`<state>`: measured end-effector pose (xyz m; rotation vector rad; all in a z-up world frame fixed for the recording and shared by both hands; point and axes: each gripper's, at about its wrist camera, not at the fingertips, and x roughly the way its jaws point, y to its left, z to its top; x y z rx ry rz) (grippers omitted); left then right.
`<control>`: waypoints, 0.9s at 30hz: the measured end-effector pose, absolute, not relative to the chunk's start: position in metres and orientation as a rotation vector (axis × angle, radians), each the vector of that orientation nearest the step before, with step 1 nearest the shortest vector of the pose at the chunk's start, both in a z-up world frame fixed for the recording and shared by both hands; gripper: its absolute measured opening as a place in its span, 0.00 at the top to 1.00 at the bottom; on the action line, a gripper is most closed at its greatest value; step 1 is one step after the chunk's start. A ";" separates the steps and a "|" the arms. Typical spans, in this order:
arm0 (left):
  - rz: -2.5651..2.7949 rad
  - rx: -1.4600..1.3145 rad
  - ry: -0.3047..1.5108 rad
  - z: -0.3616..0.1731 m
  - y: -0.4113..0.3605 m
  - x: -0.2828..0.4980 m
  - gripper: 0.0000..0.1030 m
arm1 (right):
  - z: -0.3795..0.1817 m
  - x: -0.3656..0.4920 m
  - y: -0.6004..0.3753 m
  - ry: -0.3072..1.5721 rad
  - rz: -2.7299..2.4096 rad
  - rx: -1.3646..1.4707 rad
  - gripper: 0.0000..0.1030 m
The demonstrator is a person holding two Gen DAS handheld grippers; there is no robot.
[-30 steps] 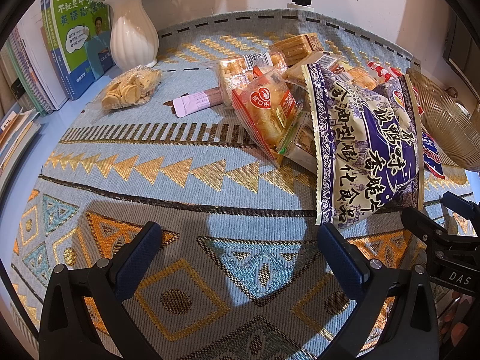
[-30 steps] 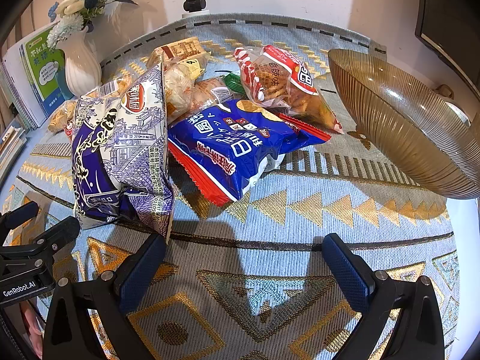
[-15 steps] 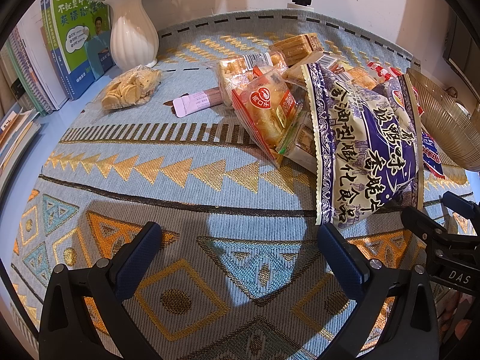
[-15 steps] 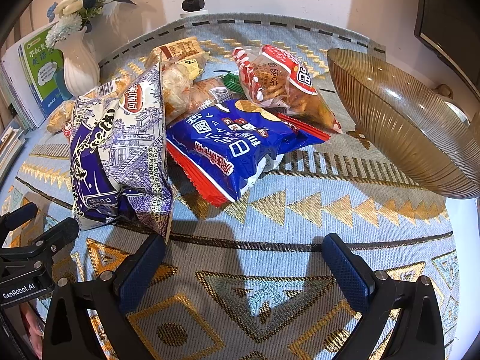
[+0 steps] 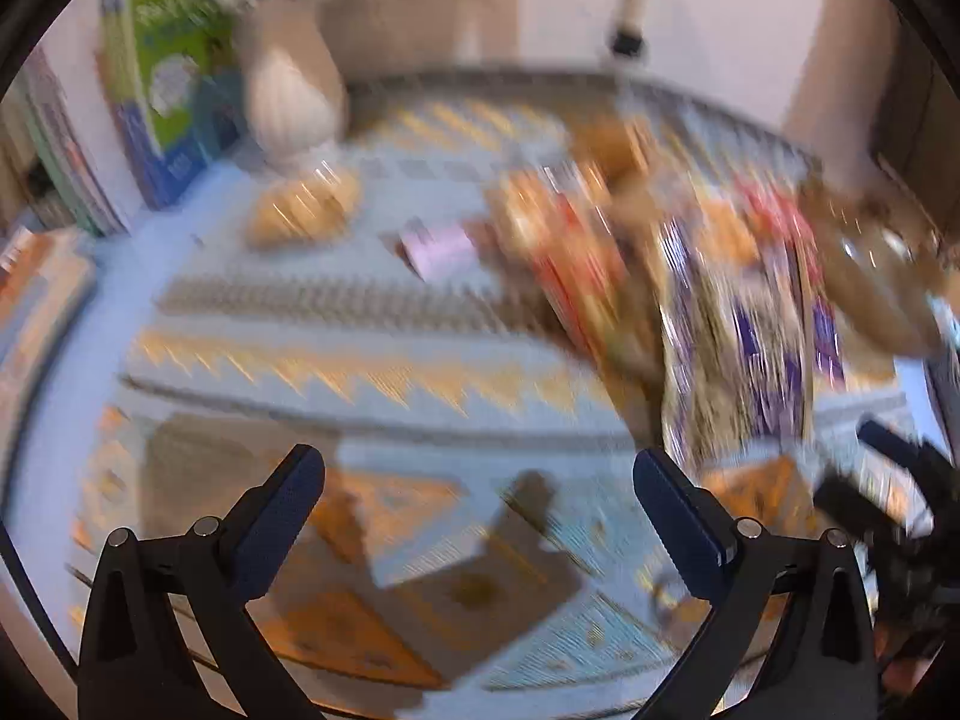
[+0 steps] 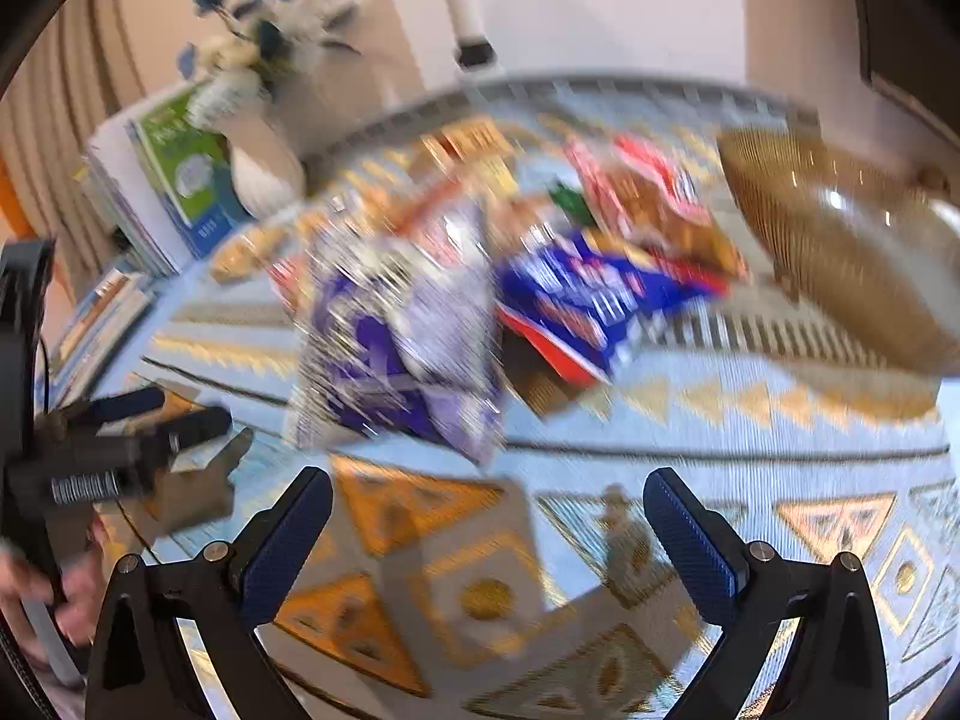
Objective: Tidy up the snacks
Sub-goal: 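Grasp the clear biscuit-stick bag with the left tool while the right tool grasps the purple-white chip bag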
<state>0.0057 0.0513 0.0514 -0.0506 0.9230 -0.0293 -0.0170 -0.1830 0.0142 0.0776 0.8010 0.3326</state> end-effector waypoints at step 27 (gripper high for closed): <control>0.088 -0.053 0.939 0.001 0.151 0.177 0.00 | -0.013 0.056 -0.109 0.910 0.180 -0.082 0.00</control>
